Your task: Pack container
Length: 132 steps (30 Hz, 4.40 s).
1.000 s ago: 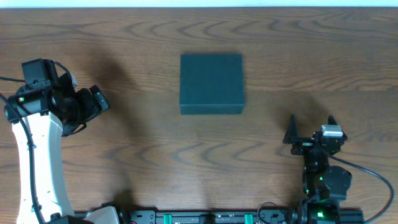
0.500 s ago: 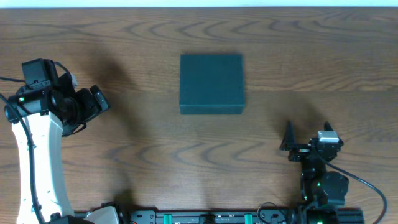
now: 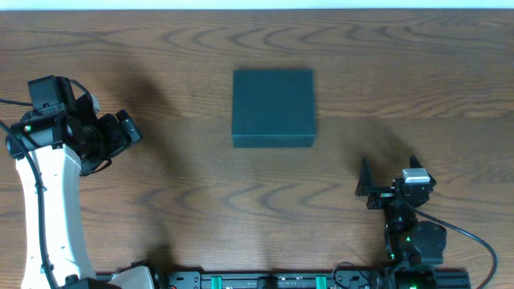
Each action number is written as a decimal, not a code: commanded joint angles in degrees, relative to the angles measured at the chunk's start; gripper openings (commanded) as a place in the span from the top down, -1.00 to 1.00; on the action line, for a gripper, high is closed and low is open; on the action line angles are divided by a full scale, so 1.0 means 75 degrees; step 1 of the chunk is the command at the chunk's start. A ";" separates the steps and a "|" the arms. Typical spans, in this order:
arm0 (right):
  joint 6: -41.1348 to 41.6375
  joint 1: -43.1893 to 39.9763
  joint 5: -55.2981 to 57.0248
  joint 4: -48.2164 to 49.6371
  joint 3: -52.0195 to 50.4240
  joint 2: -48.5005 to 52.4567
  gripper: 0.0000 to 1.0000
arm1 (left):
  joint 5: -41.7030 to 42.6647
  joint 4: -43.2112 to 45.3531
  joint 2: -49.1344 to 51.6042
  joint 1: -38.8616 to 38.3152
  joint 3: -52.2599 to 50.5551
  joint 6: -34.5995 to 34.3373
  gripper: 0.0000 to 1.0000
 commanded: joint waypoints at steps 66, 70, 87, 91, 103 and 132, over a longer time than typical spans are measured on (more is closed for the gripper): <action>-0.0006 -0.0058 0.0023 -0.0041 -0.0015 -0.0067 -0.99 | -0.1212 0.9559 -1.0471 -0.1944 -0.9468 0.3057 -0.90; -0.0006 -0.0058 0.0023 -0.0041 -0.0015 -0.0067 -0.98 | -0.1218 0.8431 -1.0471 -0.1944 -0.9468 0.3057 -0.90; -0.0006 -0.0058 0.0023 -0.0041 -0.0015 -0.0067 -0.98 | -0.1568 0.7551 -1.0462 -0.1941 -0.9468 0.2798 -0.90; -0.0006 -0.0058 0.0023 -0.0041 -0.0015 -0.0067 -0.99 | -0.1617 0.7557 -1.0462 -0.1941 -0.9468 0.2798 -0.90; -0.0006 -0.0058 0.0023 -0.0041 -0.0015 -0.0067 -0.99 | -0.1617 0.7563 -1.0459 -0.1941 -0.9468 0.2795 -0.90; -0.0006 -0.0058 0.0023 -0.0041 -0.0015 -0.0067 -0.98 | -0.1617 0.7563 -1.0459 -0.1941 -0.9468 0.2795 -0.90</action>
